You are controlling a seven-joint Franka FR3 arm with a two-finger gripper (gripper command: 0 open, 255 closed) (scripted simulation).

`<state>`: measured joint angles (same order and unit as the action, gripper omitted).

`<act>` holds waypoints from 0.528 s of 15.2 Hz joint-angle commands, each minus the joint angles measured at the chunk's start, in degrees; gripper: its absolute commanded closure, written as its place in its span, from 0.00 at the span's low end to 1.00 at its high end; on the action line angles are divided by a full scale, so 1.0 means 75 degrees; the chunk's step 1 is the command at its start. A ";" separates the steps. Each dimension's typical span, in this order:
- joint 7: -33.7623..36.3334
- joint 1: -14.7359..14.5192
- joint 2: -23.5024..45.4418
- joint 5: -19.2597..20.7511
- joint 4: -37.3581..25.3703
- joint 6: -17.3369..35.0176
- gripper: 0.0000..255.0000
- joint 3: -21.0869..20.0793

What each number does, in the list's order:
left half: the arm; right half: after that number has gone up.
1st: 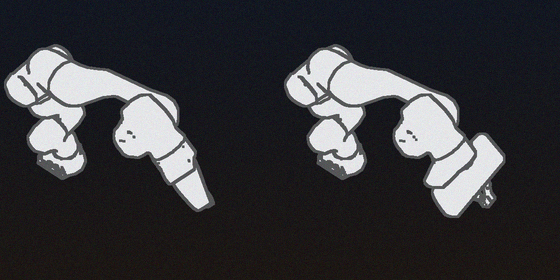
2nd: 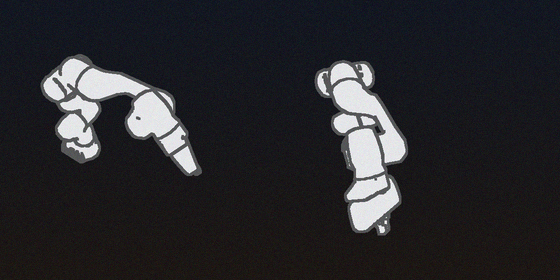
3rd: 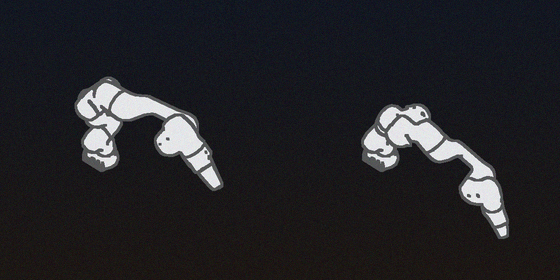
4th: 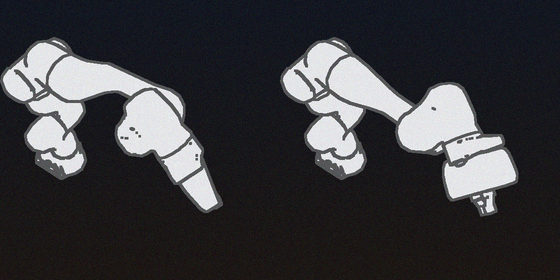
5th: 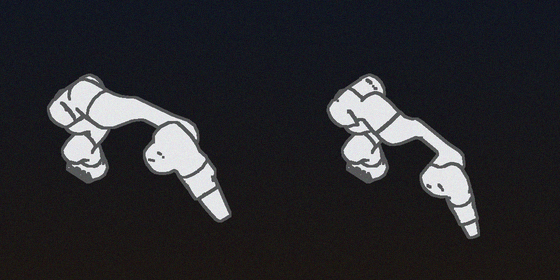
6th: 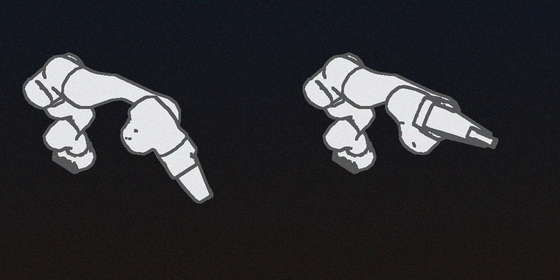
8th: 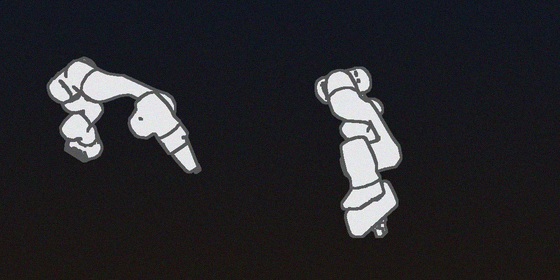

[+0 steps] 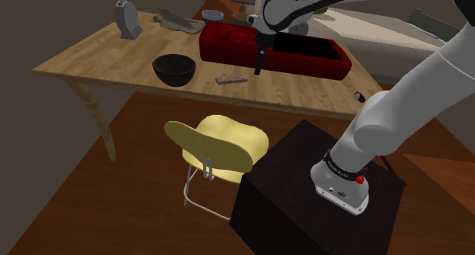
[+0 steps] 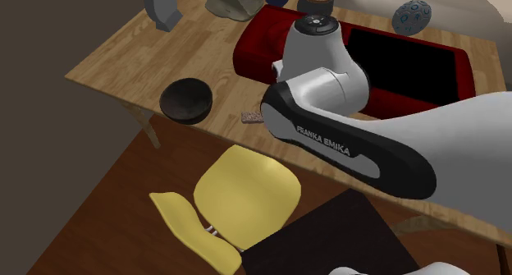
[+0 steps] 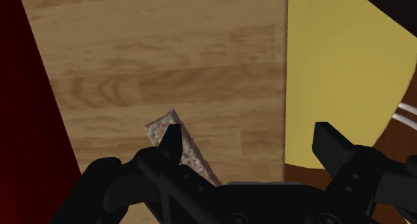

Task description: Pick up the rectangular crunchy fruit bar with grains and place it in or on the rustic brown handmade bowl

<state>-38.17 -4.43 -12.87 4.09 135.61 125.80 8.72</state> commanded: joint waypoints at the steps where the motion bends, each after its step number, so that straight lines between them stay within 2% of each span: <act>1: -0.0630 -0.0086 0.0595 -0.0083 -0.0290 0.0401 0.00 0.0093; 8: -0.2722 -0.0204 0.2633 -0.0615 -0.1629 0.1361 0.00 0.0094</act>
<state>-56.17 -5.90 4.60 0.09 124.73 134.77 9.62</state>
